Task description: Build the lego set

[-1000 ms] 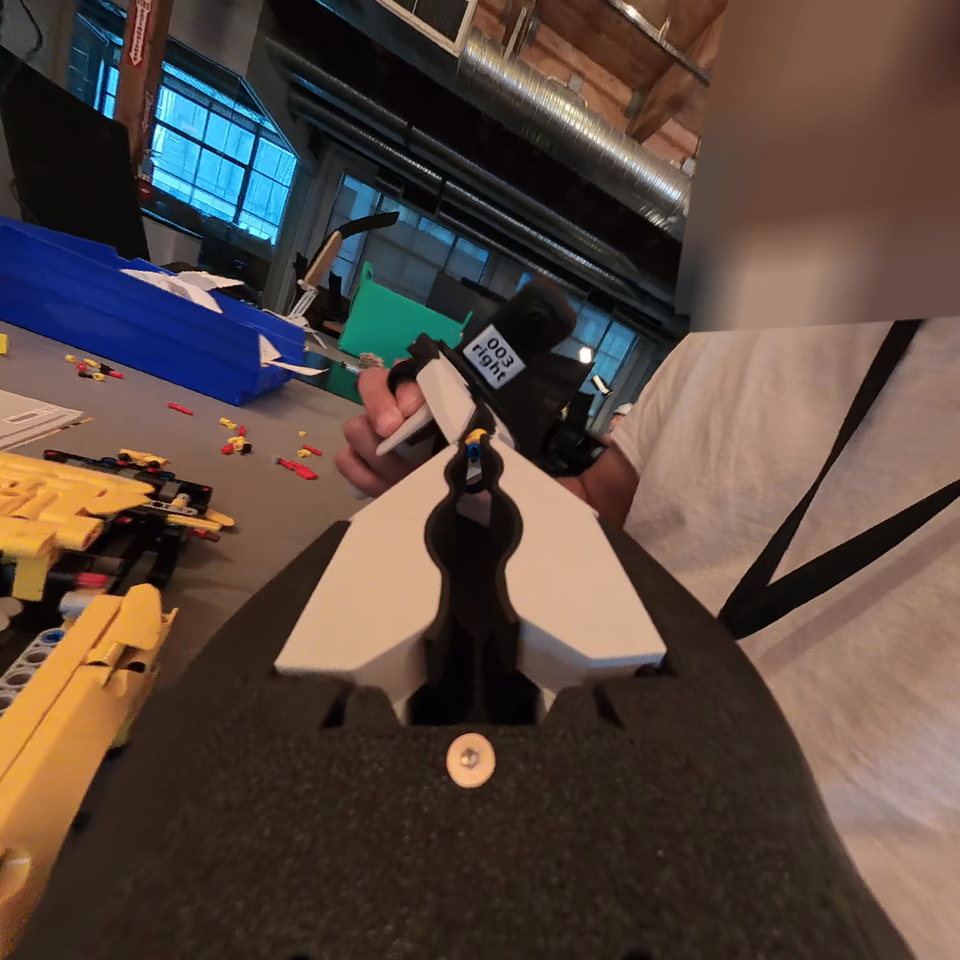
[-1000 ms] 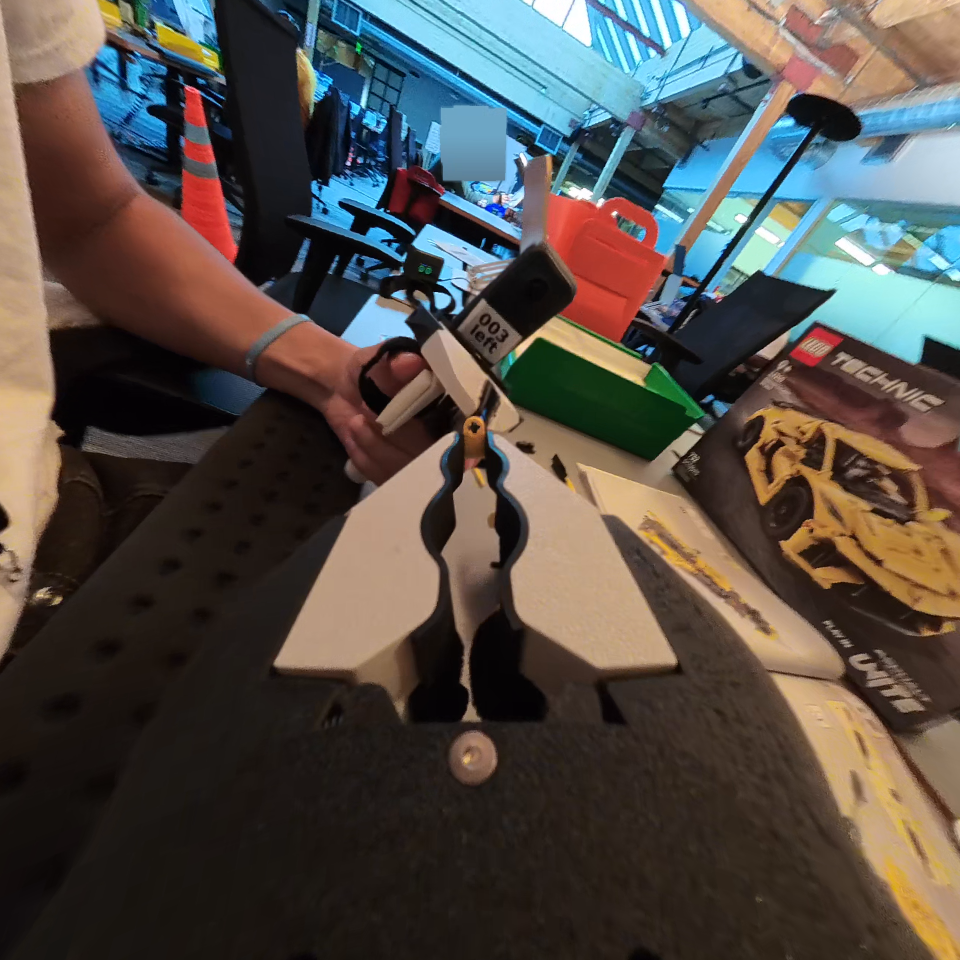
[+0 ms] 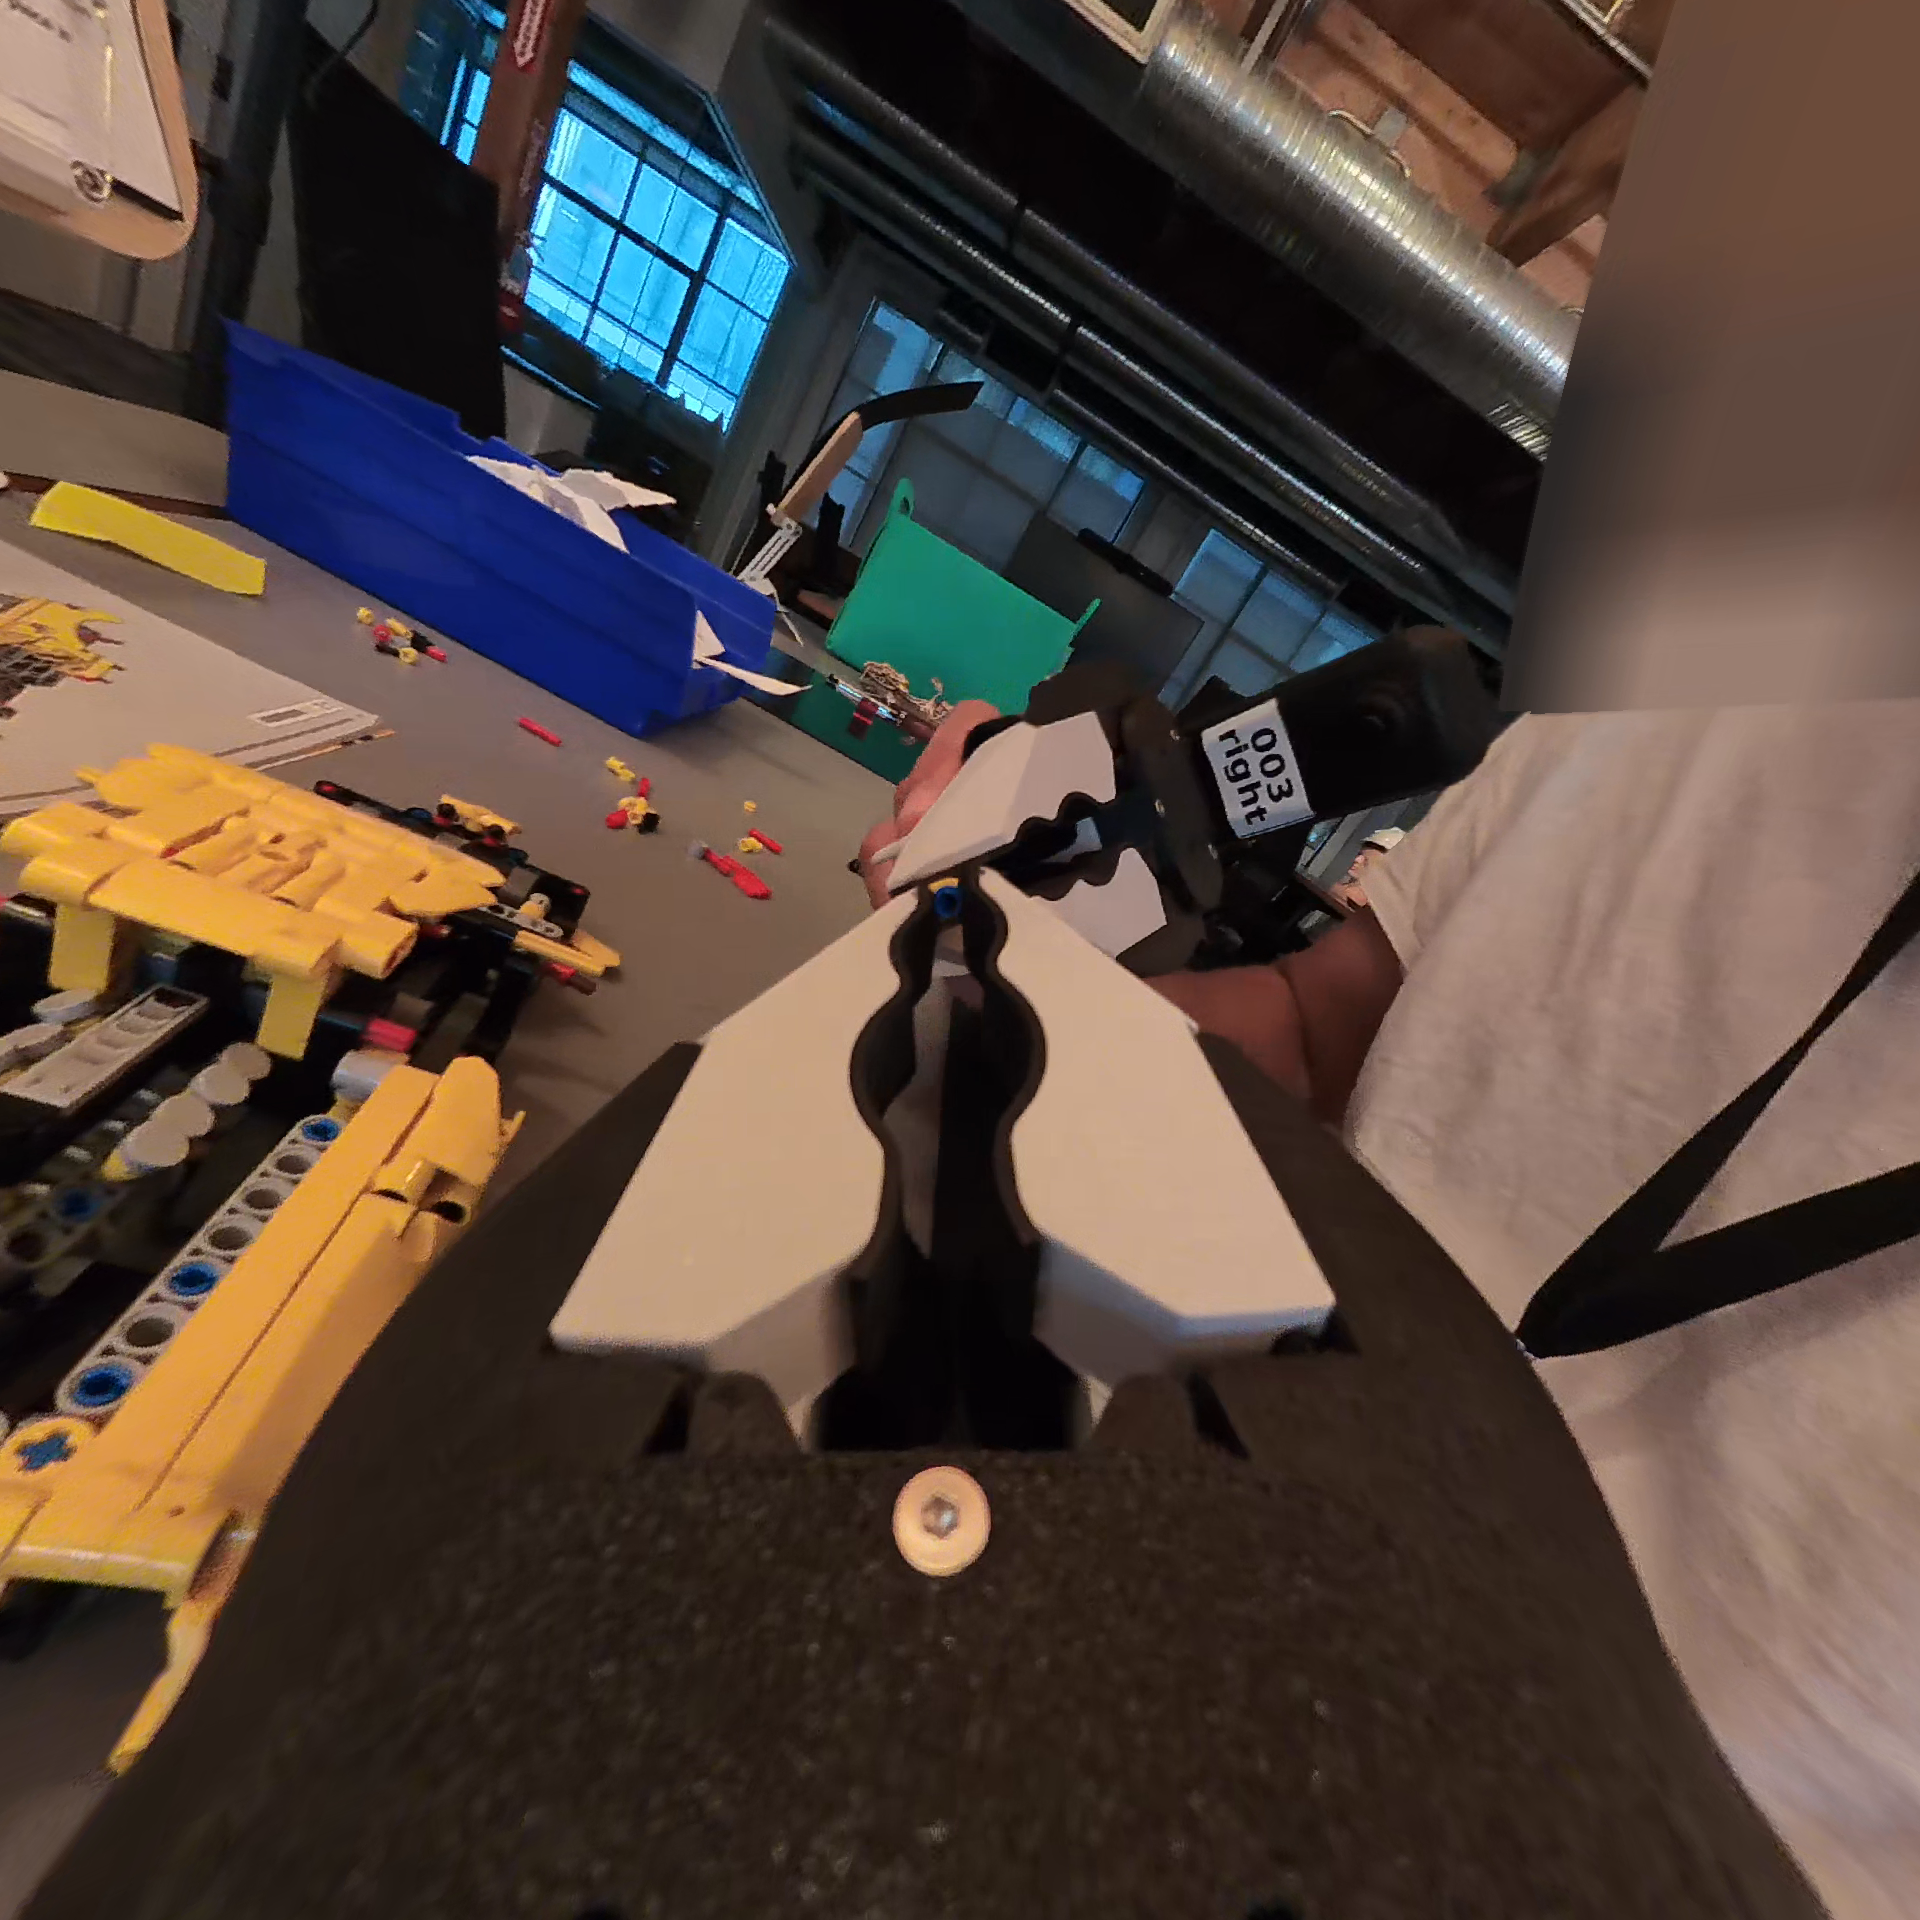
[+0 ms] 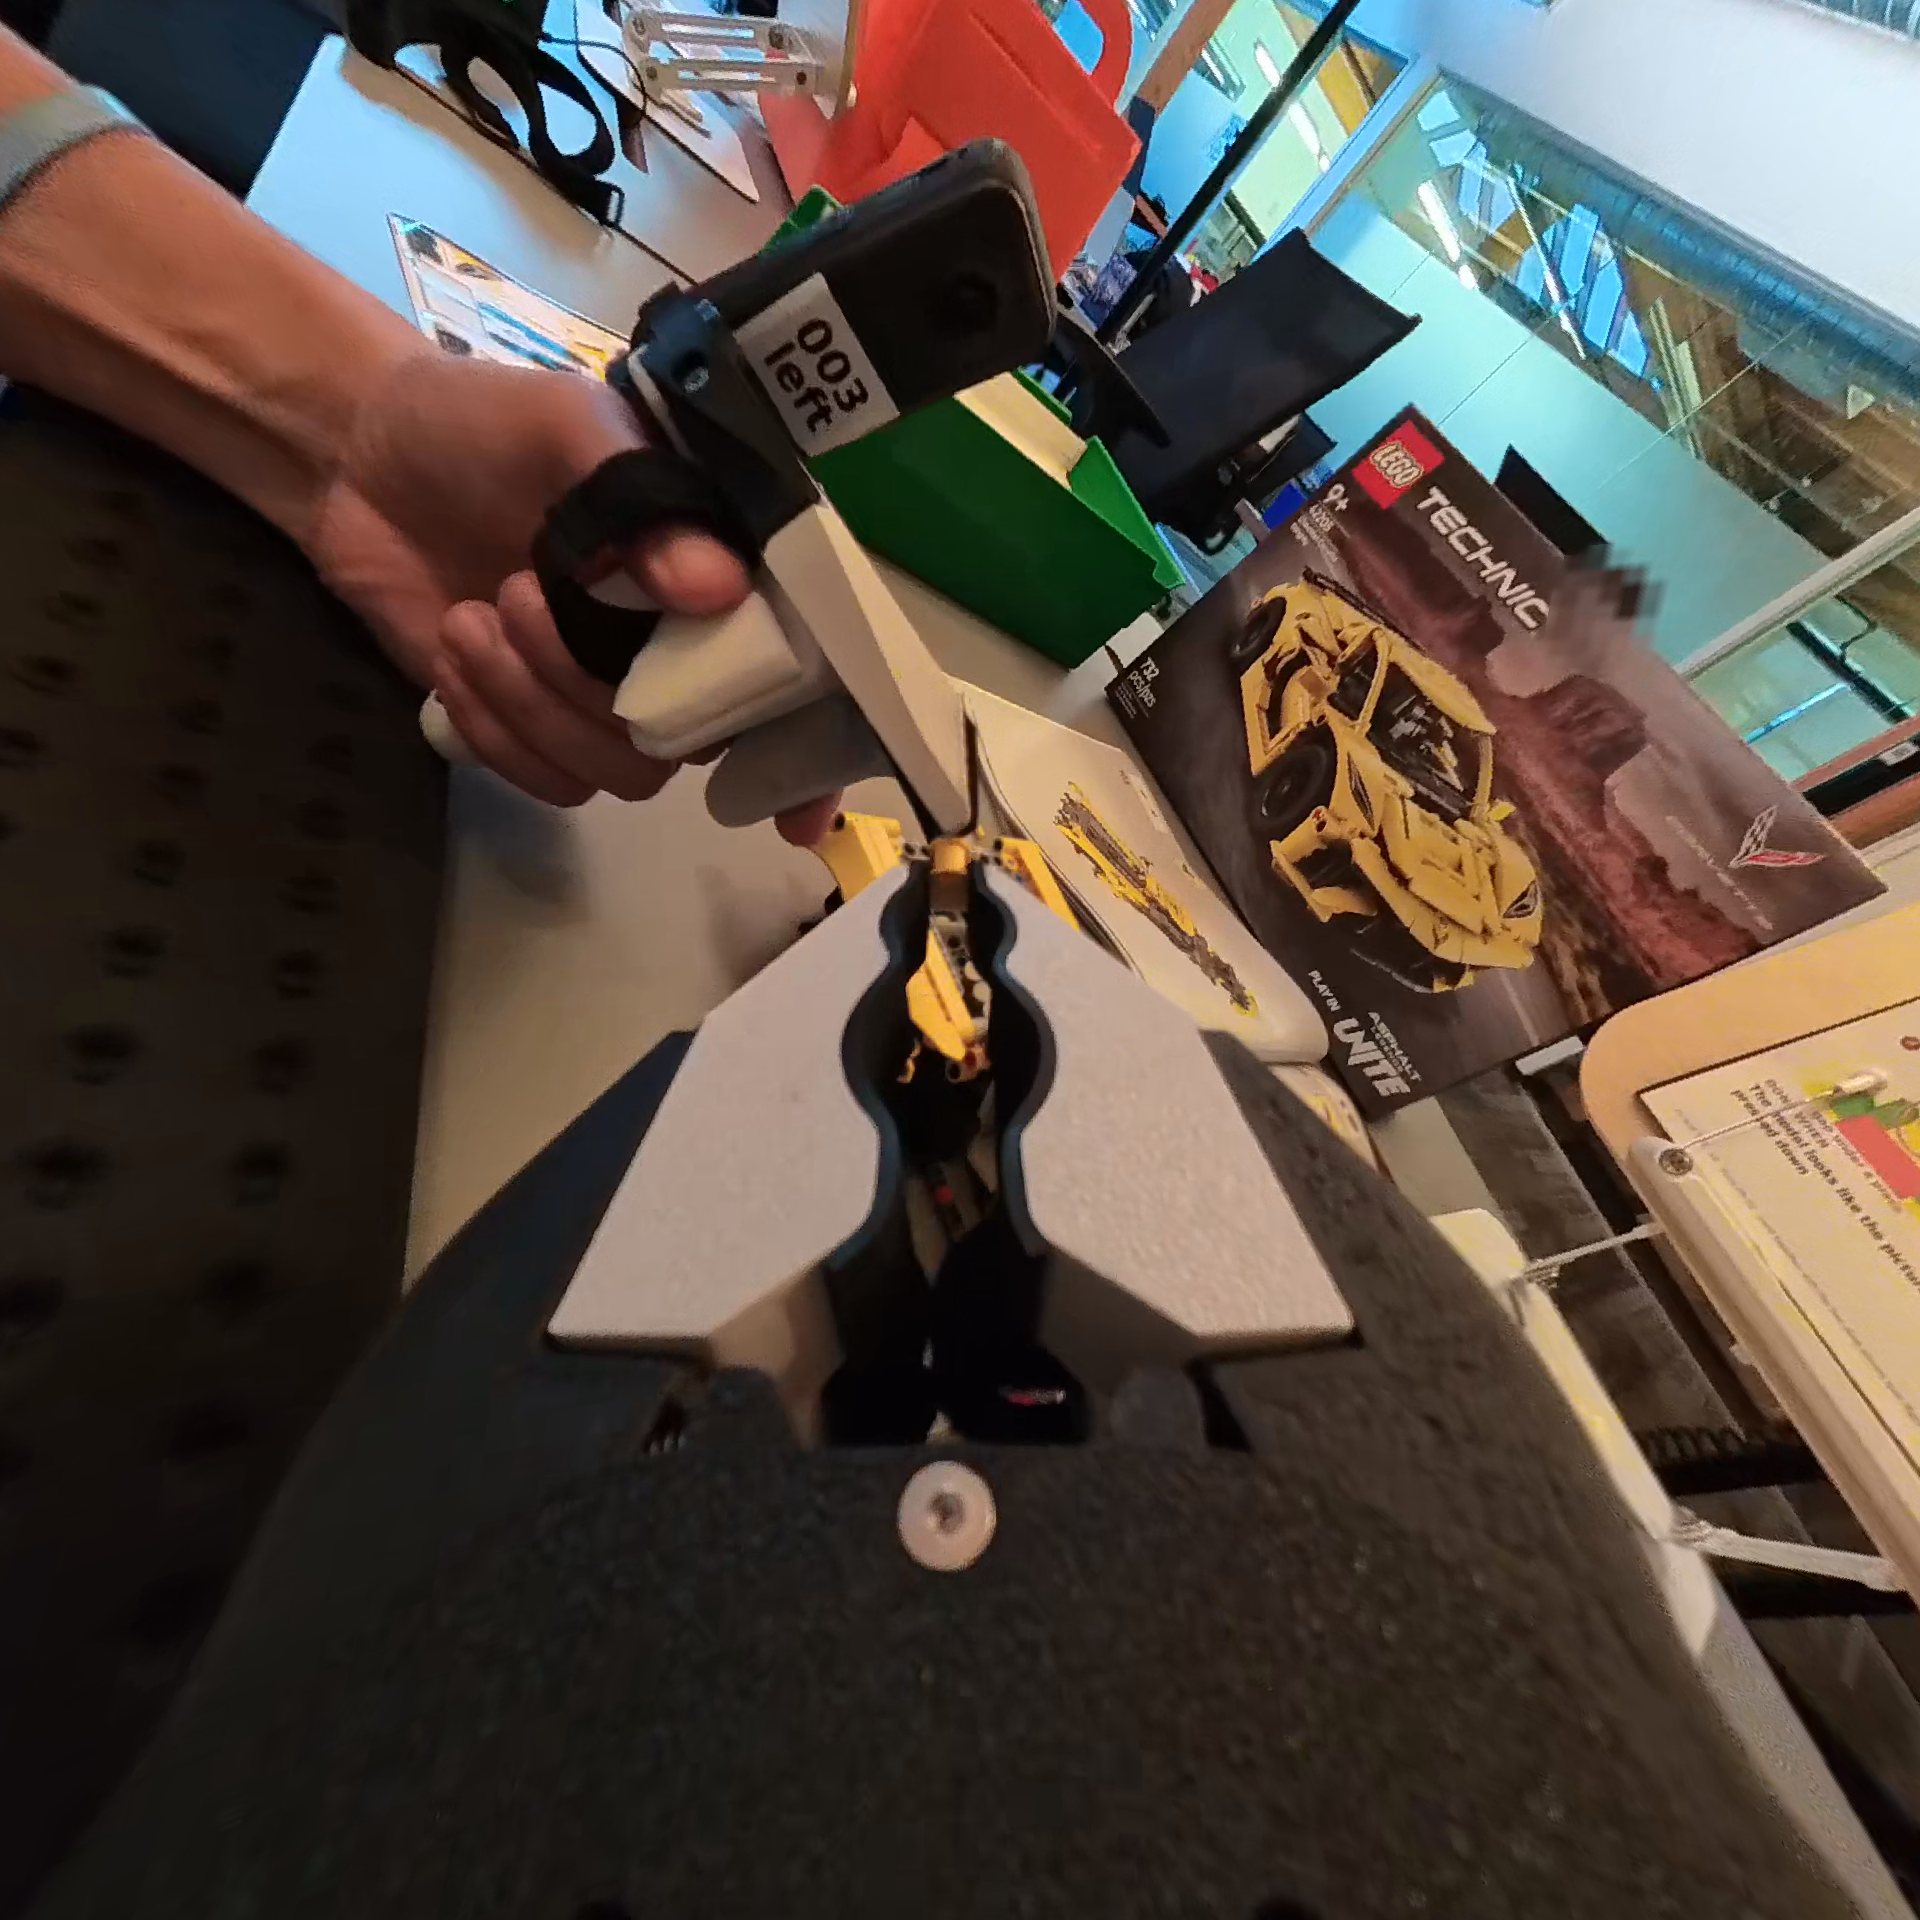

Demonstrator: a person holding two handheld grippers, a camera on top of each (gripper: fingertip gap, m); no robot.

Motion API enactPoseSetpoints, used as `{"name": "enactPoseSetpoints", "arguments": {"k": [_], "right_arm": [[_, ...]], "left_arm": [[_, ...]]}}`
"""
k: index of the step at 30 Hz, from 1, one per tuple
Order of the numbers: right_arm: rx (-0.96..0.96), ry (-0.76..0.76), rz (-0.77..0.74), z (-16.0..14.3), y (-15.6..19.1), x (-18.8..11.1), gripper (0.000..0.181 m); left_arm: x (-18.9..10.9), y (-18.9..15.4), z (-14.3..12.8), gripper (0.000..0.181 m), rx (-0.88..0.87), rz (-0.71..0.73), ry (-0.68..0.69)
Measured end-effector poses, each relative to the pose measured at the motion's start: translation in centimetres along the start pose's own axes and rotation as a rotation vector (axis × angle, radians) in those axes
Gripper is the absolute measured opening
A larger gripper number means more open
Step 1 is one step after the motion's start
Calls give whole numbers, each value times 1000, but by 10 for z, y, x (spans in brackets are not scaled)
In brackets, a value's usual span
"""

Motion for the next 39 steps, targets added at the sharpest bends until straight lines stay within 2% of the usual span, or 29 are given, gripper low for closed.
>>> {"name": "enactPoseSetpoints", "arguments": {"k": [6, 14, 27, 39], "right_arm": [[0, -28, -3, -3, -1, -1, 6], [-5, -50, 3, -2, -1, -3, 6], [-12, -72, 7, 1, 1, -4, 6], [-5, 52, 36, -3, 4, 0, 6]], "left_arm": [[-6, 0, 4, 11, 10, 12, -26], [-7, 1, 4, 4, 2, 4, -24], [-6, 0, 2, 4, -13, -47, -13], [-4, 5, -3, 3, 39, 5, 52]]}}
Point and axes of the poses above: each gripper's, where its closed fingertips meet, x out along the fingers, z out of its top, y = z × x across the jaws, the point moved 9 cm from there along -x, back along the fingers, and after that the axes turned 12 degrees about z, right-handed, at the moved point
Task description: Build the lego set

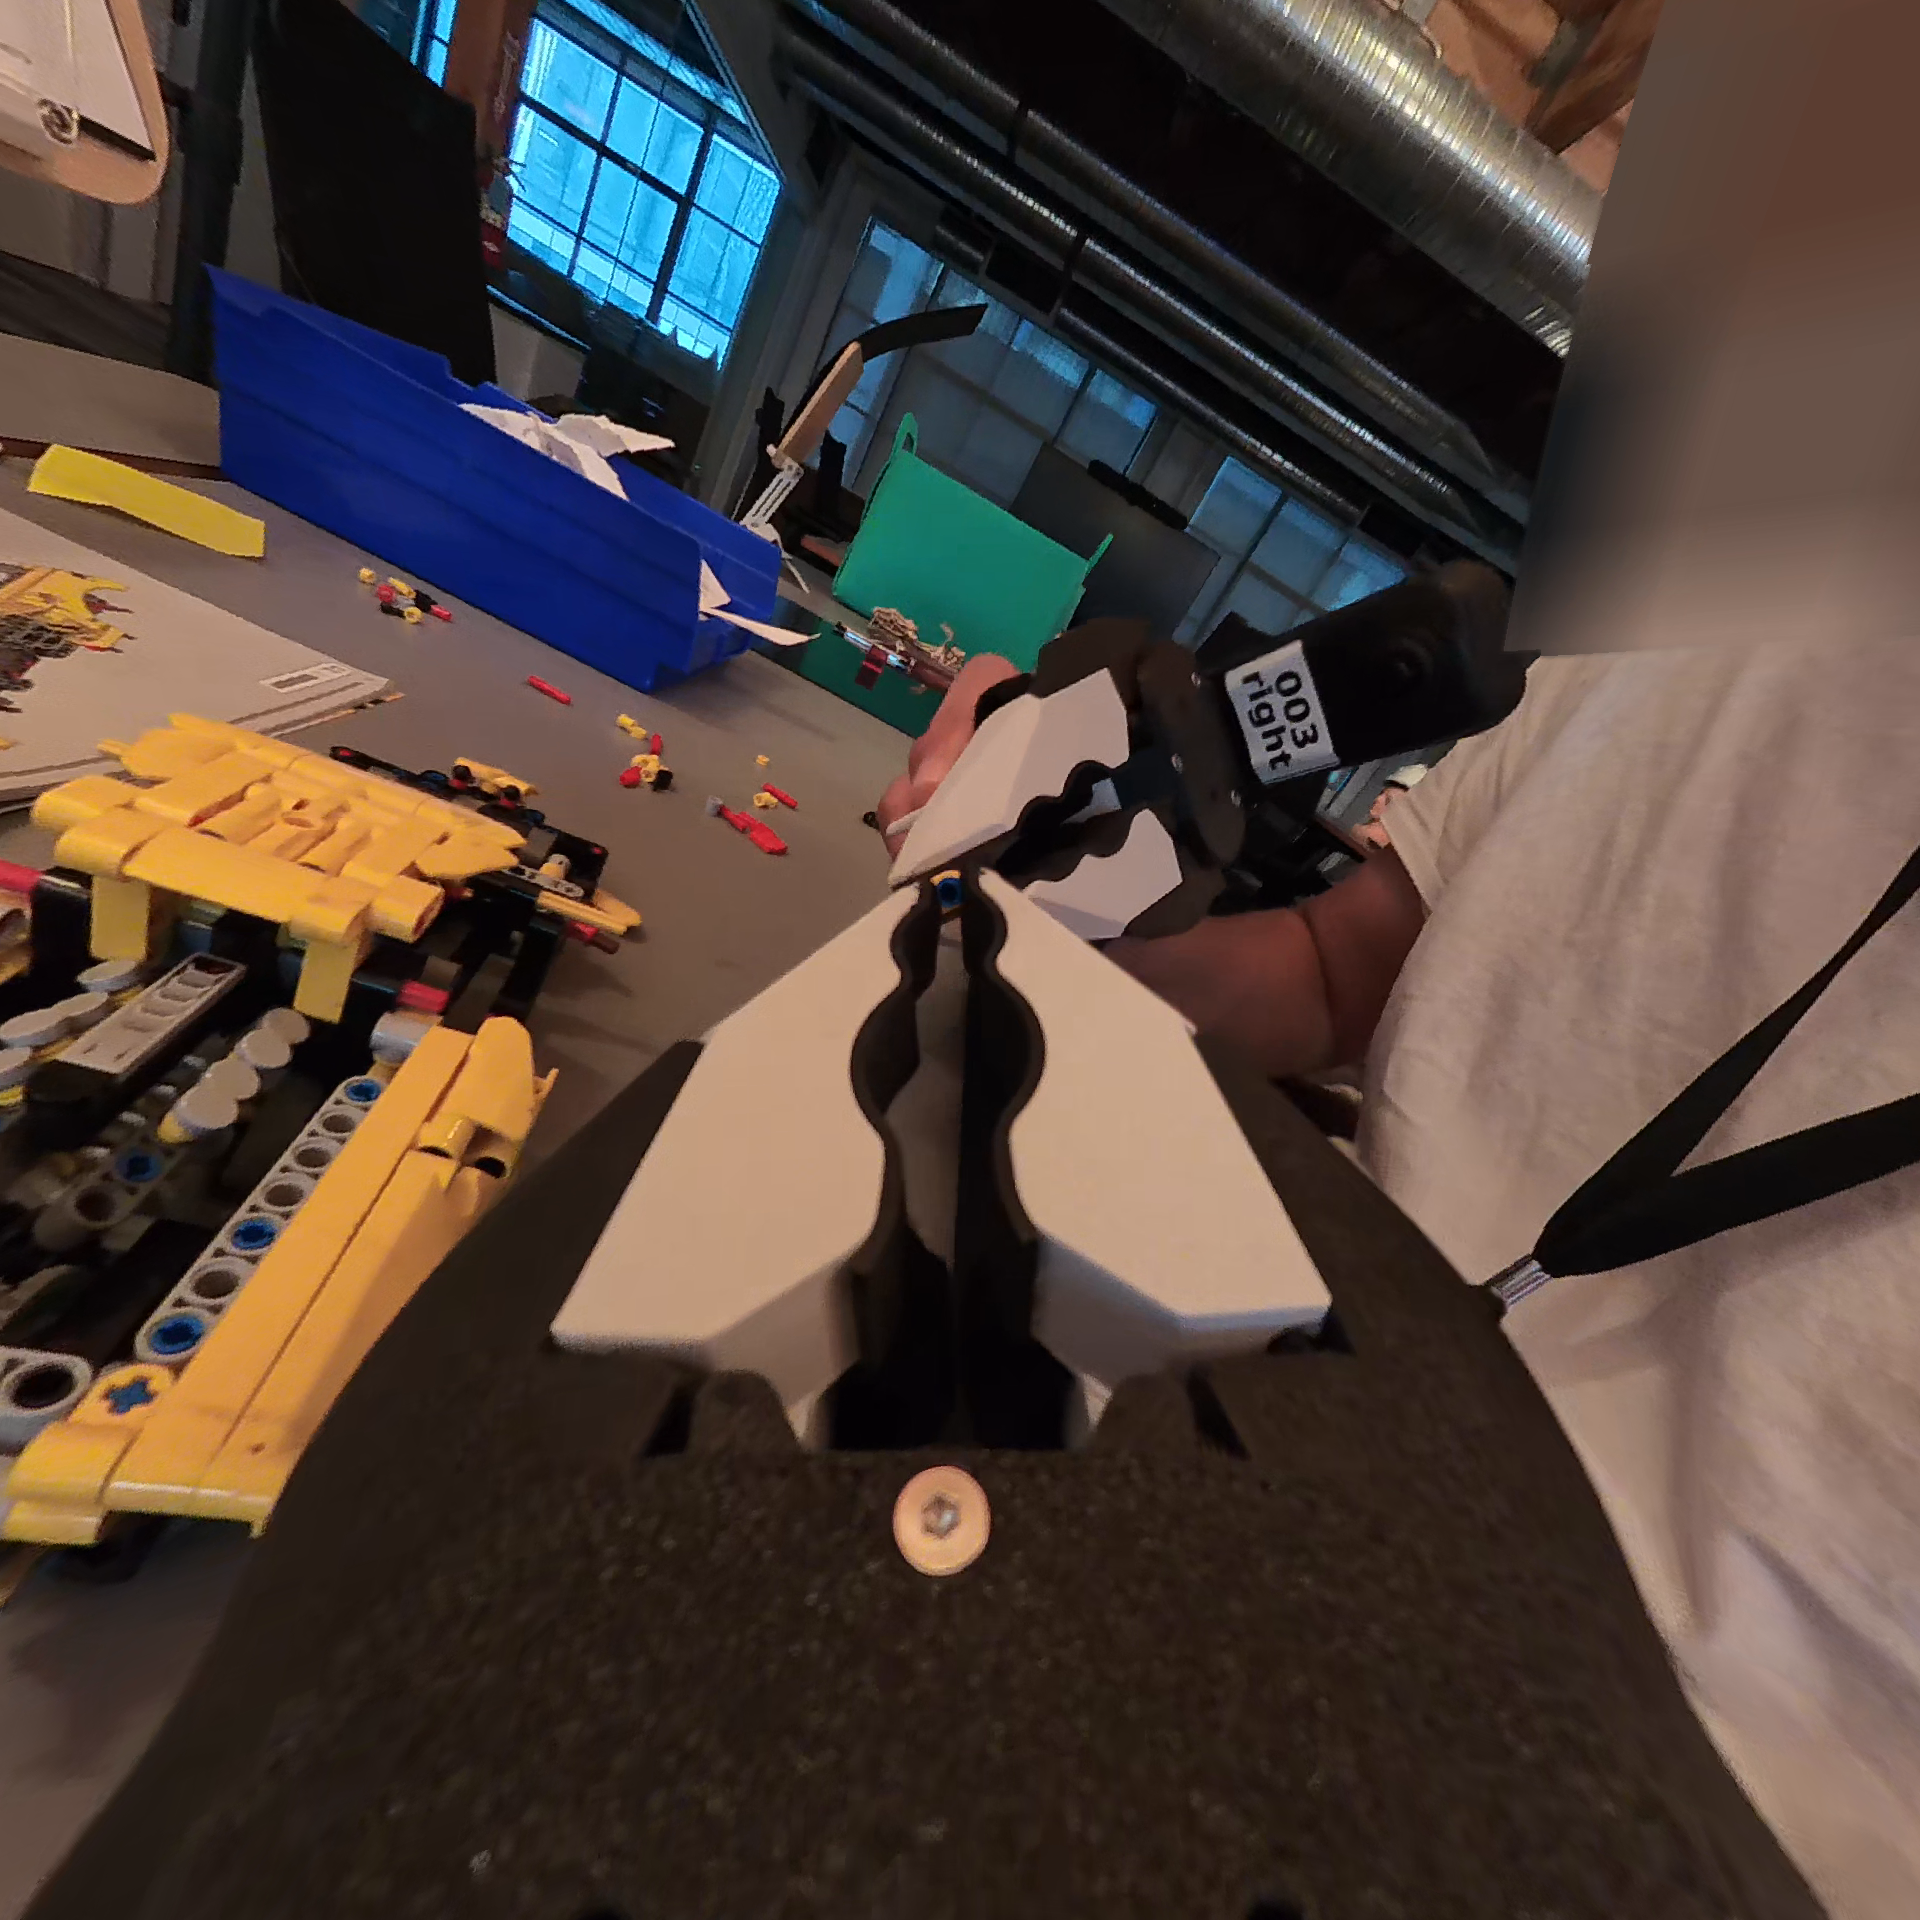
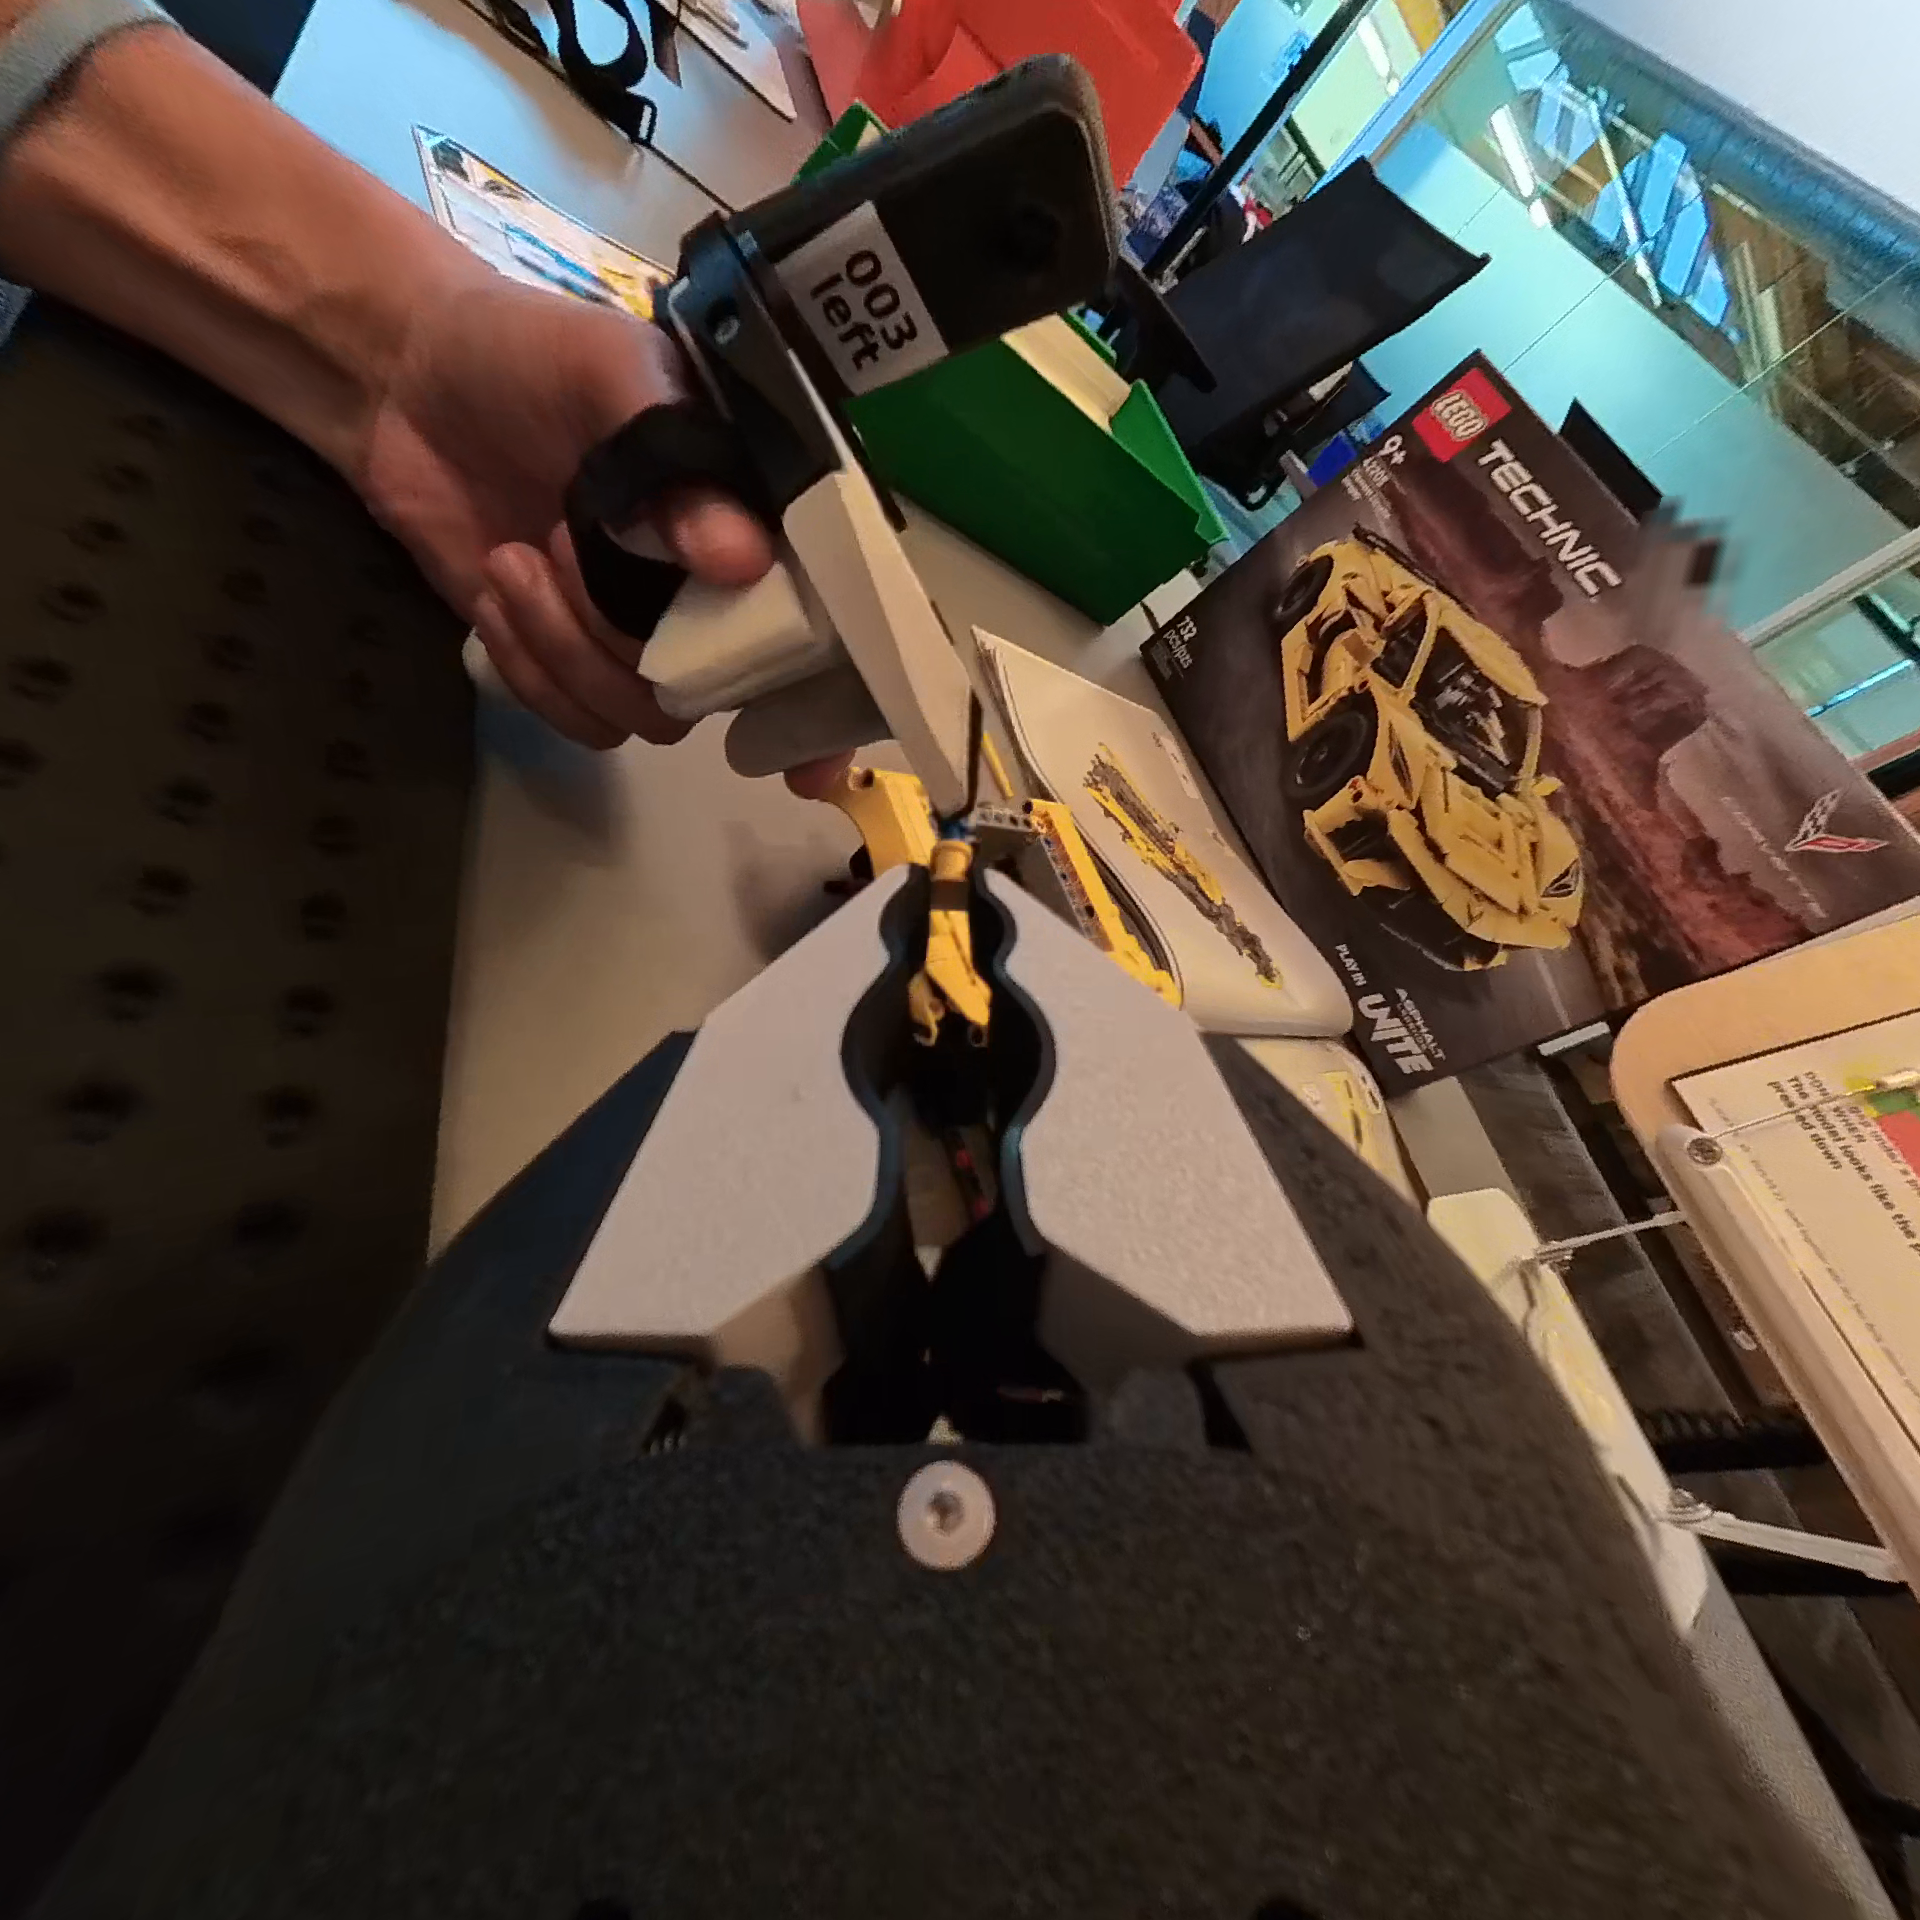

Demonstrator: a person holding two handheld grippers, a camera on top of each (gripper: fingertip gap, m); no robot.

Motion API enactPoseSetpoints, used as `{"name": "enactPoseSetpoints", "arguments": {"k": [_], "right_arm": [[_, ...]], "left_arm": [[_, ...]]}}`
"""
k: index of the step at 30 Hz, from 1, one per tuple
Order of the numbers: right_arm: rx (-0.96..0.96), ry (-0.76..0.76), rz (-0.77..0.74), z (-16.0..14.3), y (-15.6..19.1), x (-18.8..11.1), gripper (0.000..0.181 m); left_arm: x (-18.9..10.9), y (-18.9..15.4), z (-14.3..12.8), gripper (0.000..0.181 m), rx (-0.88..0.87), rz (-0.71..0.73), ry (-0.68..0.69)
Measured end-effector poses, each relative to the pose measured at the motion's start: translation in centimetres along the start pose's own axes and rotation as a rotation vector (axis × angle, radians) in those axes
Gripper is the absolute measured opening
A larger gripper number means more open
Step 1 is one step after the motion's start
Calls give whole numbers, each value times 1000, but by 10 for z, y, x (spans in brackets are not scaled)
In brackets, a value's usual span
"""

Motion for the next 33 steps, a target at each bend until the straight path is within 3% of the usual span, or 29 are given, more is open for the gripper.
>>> {"name": "enactPoseSetpoints", "arguments": {"k": [9, 13, 18, 23, 25, 28, 33], "right_arm": [[62, 48, 32, -5, 0, 4, 5], [272, -93, 93, -12, -10, 8, 7], [455, -244, 130, -17, -17, -2, 26], [947, -415, 296, -32, -23, 2, 51], [1067, -417, 316, -36, -21, 8, 50], [1100, -441, 321, -32, -19, 10, 50], [957, -392, 265, -22, -18, 8, 47]], "left_arm": [[3, -3, -3, 4, 126, 93, 37], [0, -5, 1, 3, 194, 146, 3], [-2, -19, 2, 4, 483, 297, -56], [6, -28, -7, 4, 891, 558, -28], [9, -32, -10, 3, 1037, 650, -22], [14, -36, -15, 4, 1180, 707, -3], [18, -39, -20, 3, 1241, 711, 15]]}}
Point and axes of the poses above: each gripper's, where its closed fingertips meet, x out along the fingers, z out of its top, y = z × x across the jaws, the point moved 9 cm from there along -x, back along the fingers, and after that the axes turned 12 degrees about z, right-handed, at the moved point
